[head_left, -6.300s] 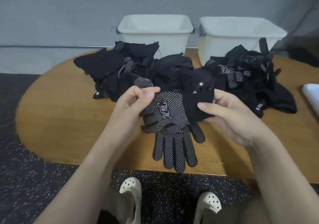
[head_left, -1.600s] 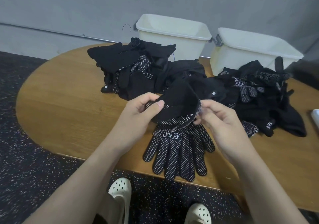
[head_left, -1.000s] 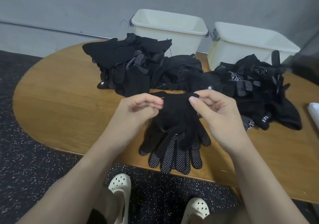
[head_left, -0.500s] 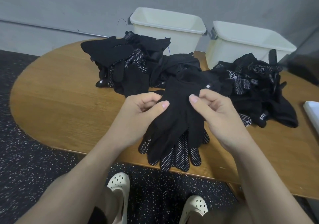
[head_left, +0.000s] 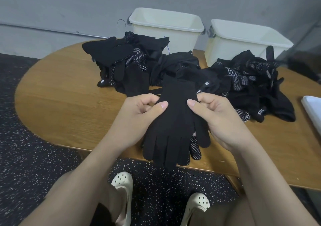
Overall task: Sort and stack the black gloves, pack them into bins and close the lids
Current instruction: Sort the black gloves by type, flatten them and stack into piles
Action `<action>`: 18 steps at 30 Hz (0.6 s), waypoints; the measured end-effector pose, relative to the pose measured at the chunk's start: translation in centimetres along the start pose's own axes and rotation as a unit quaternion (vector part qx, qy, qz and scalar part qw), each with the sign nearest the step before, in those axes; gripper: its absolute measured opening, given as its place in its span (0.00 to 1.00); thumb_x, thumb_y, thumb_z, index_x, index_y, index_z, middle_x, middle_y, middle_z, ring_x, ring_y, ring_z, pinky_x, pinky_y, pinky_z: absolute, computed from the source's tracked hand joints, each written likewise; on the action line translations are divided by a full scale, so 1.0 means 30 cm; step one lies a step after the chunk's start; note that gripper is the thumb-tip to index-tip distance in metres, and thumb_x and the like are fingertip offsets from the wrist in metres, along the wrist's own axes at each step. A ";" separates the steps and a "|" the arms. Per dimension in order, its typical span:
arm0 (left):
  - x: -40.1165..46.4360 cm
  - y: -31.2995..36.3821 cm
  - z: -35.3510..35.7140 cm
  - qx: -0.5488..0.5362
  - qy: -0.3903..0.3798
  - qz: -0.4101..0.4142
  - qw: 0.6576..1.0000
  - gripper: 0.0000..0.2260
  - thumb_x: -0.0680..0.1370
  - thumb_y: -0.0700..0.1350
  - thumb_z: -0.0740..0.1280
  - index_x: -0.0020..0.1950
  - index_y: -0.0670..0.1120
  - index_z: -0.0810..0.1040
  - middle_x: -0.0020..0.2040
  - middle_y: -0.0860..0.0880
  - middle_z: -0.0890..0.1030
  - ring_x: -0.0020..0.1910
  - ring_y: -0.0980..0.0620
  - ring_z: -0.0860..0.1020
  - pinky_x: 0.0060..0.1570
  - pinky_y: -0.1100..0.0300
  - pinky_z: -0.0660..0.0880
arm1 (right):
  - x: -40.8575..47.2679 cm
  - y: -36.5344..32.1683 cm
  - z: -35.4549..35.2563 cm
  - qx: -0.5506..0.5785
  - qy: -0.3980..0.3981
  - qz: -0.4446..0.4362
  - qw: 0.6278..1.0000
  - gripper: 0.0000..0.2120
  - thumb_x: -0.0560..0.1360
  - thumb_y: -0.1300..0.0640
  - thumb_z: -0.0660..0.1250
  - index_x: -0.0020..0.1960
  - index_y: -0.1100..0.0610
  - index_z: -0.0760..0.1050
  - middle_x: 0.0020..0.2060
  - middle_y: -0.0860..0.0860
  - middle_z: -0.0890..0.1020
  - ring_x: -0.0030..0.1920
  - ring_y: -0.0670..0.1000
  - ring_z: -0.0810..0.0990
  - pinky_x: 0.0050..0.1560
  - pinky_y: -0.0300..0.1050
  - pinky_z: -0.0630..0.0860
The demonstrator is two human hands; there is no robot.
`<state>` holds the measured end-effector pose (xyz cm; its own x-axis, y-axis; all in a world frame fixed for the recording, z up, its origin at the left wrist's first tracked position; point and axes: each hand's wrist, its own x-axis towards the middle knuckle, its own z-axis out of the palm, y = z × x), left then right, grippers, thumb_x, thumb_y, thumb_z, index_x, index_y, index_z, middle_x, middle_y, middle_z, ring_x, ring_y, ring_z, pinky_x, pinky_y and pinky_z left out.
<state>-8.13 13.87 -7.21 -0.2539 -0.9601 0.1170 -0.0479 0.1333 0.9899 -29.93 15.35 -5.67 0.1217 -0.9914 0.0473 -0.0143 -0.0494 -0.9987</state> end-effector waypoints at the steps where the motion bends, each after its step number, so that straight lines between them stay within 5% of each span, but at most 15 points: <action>1: 0.006 -0.006 -0.001 0.014 0.003 -0.005 1.000 0.11 0.82 0.45 0.69 0.43 0.41 0.82 0.34 0.34 0.81 0.32 0.49 0.77 0.35 0.60 0.72 | 0.005 0.007 -0.004 -0.011 0.003 0.000 1.000 0.14 0.82 0.57 0.67 0.48 0.70 0.76 0.37 0.64 0.83 0.32 0.55 0.80 0.33 0.46 0.77; 4: 0.030 -0.026 -0.001 0.075 0.004 -0.015 0.997 0.10 0.82 0.45 0.69 0.44 0.43 0.82 0.32 0.44 0.84 0.29 0.52 0.77 0.31 0.61 0.73 | 0.024 0.024 -0.014 -0.056 0.016 0.004 0.998 0.11 0.82 0.58 0.68 0.45 0.65 0.79 0.42 0.68 0.84 0.39 0.57 0.82 0.43 0.49 0.76; 8: 0.062 -0.055 -0.001 0.166 0.020 0.000 0.986 0.09 0.82 0.46 0.69 0.44 0.44 0.82 0.28 0.53 0.82 0.23 0.58 0.73 0.29 0.62 0.73 | 0.054 0.049 -0.031 -0.148 0.035 0.006 0.988 0.16 0.82 0.57 0.69 0.38 0.62 0.73 0.28 0.61 0.74 0.28 0.49 0.71 0.31 0.39 0.67; 11: 0.078 -0.072 0.000 0.206 0.031 0.006 0.978 0.10 0.82 0.47 0.69 0.43 0.46 0.81 0.25 0.55 0.76 0.23 0.59 0.72 0.33 0.62 0.74 | 0.073 0.069 -0.042 -0.203 0.042 0.002 0.978 0.20 0.81 0.56 0.69 0.39 0.67 0.66 0.30 0.58 0.65 0.29 0.49 0.58 0.27 0.37 0.58; 14: 0.094 -0.091 -0.002 0.250 0.041 0.001 0.967 0.11 0.82 0.49 0.69 0.40 0.48 0.81 0.22 0.54 0.70 0.24 0.53 0.73 0.38 0.53 0.78 | 0.083 0.086 -0.046 -0.220 0.044 0.015 0.974 0.18 0.81 0.54 0.69 0.41 0.66 0.71 0.30 0.63 0.74 0.30 0.49 0.63 0.28 0.37 0.62; 18: 0.107 -0.109 -0.002 0.291 0.042 -0.013 0.956 0.15 0.81 0.51 0.70 0.38 0.44 0.79 0.22 0.53 0.67 0.28 0.41 0.76 0.39 0.44 0.79 | 0.095 0.100 -0.045 -0.236 0.063 0.019 0.969 0.12 0.81 0.55 0.70 0.39 0.56 0.78 0.29 0.48 0.82 0.25 0.42 0.69 0.29 0.34 0.68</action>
<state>-8.72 10.34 -10.07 -0.1678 -0.9782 0.1226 -0.5882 0.1991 0.7838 -30.96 12.23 -8.50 -0.0107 -0.9991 0.0420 -0.4729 -0.0319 -0.8806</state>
